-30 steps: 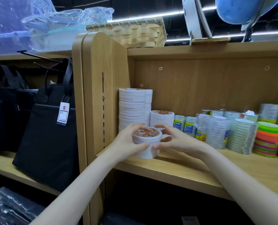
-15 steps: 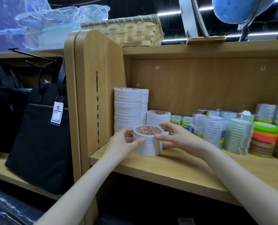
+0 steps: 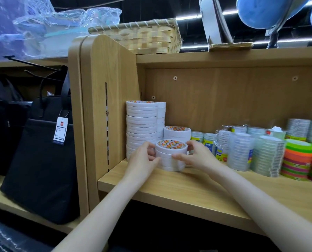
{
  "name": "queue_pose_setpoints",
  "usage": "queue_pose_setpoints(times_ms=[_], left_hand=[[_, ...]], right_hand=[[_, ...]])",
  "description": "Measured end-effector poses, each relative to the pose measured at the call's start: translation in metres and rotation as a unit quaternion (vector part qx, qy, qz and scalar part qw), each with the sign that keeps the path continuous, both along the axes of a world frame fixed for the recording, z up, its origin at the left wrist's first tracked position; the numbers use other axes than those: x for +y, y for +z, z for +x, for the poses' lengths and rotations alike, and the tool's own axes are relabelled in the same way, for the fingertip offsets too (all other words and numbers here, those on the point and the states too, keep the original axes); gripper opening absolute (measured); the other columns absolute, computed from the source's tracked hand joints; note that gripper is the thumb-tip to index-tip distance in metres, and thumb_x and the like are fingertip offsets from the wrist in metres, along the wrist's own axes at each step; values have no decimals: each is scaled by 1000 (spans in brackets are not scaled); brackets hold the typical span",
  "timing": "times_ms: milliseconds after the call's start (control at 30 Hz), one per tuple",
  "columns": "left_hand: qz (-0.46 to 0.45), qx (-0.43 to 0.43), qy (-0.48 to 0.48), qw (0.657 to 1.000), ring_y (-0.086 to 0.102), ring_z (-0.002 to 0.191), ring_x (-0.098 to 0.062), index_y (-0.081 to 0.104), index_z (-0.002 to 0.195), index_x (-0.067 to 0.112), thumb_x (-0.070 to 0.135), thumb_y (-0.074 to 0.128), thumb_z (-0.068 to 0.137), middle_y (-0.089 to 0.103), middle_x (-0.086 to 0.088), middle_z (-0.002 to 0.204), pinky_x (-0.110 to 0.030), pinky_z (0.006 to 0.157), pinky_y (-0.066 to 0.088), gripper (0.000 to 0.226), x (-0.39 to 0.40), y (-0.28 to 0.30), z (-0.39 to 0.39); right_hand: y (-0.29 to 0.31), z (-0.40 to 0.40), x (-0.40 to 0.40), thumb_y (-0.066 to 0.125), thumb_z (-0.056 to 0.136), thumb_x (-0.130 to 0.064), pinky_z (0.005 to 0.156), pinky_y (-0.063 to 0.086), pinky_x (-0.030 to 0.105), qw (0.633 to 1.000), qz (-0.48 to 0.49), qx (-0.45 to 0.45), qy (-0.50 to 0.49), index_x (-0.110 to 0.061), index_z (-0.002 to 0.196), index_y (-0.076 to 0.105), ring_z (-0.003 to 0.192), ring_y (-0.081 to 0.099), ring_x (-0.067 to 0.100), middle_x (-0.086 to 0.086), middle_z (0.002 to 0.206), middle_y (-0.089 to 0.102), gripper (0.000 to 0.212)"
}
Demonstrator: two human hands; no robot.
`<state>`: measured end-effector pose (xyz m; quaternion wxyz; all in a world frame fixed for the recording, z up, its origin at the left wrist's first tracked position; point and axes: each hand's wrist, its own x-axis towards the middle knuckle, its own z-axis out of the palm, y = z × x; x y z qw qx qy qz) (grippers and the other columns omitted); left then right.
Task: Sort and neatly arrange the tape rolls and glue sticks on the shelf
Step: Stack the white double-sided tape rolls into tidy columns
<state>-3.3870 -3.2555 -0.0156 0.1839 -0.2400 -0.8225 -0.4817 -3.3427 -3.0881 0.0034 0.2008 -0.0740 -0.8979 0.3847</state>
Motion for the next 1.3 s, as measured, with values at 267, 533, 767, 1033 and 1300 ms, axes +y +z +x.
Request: queue_pose_setpoints(times_ms=[267, 533, 767, 1033, 1300], left_hand=[[27, 117, 104, 987, 40, 123, -20, 35, 139, 17, 9, 60, 84, 35, -3, 134, -37, 105, 35, 61, -29, 8, -2], [-41, 143, 43, 988, 8, 144, -12, 0, 148, 14, 13, 54, 91, -6, 5, 157, -18, 111, 14, 79, -28, 12, -11], [-47, 127, 26, 990, 10, 144, -15, -10, 148, 17, 11, 49, 92, -14, 12, 153, -29, 109, 28, 82, -29, 11, -14], [-57, 79, -5, 995, 1, 144, -10, -12, 147, 16, 13, 51, 91, -17, 5, 155, -5, 98, 10, 84, -34, 13, -12], [-44, 13, -8, 999, 7, 143, -11, -8, 149, 21, 21, 50, 93, -8, 3, 157, -9, 95, 9, 80, -39, 9, -9]], right_hand=[[56, -10, -21, 71, 80, -33, 92, 43, 28, 987, 27, 155, 45, -21, 129, 49, 110, 54, 18, 5, 127, 51, 55], [79, -56, -60, 77, 73, -33, 94, 45, 28, 982, -50, 145, 109, -18, 138, 37, 119, 50, 17, 6, 134, 50, 77], [68, -65, -67, 80, 70, -31, 102, 39, 31, 984, -42, 148, 90, -21, 145, 24, 128, 43, 20, 4, 140, 45, 93], [46, -76, -88, 75, 75, -37, 109, 32, 40, 972, -63, 206, 92, -3, 143, 19, 133, 37, 23, 10, 144, 38, 94], [39, -63, -71, 81, 69, -24, 100, 42, 32, 972, -65, 171, 147, -15, 129, 37, 117, 52, 13, -2, 127, 55, 74]])
